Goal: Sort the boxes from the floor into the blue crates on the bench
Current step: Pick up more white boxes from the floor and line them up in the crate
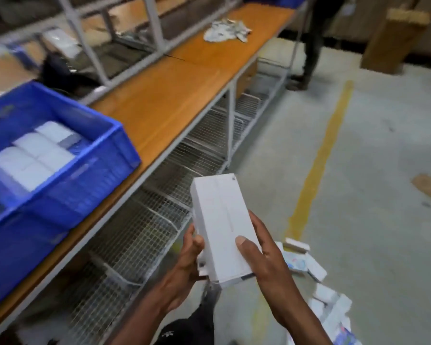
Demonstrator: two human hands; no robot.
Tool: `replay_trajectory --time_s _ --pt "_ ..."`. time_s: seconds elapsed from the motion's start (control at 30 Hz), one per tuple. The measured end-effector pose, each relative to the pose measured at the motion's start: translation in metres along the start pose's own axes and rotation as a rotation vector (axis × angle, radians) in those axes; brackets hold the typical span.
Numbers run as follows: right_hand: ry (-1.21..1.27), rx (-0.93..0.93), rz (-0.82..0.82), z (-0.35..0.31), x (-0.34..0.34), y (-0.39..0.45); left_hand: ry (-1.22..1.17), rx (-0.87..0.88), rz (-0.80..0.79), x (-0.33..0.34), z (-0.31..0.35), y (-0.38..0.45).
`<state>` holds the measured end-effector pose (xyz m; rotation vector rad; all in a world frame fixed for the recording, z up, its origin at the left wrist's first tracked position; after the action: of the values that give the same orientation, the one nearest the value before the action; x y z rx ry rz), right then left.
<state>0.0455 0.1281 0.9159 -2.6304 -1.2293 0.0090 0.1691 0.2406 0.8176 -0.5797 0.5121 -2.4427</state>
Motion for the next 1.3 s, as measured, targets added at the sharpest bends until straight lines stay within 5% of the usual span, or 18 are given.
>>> replay_trajectory --time_s 0.4,0.8,1.03,1.3 --pt "-0.023 0.025 -0.509 -0.035 0.163 0.039 -0.337 0.226 0.463 -0.129 0.037 -0.082" --pt "0.031 -0.094 -0.74 -0.123 0.355 0.168 -0.034 0.45 0.653 -0.291 0.235 -0.099" --pt "-0.046 -0.028 -0.746 -0.129 0.43 0.283 0.139 0.389 0.71 -0.376 0.327 -0.056" --pt "-0.172 0.372 -0.763 -0.078 0.466 0.385 0.273 0.136 0.703 -0.438 0.341 0.019"
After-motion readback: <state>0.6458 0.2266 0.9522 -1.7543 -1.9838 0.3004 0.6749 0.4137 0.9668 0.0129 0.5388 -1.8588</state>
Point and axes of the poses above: each hand's wrist, its own y-axis towards the middle knuckle, its own x-axis out of the palm, z = x × y, the point moved 5 cm from there along y, towards the middle knuckle, and after that the axes turned 1 degree about y, right-handed, at the moved point
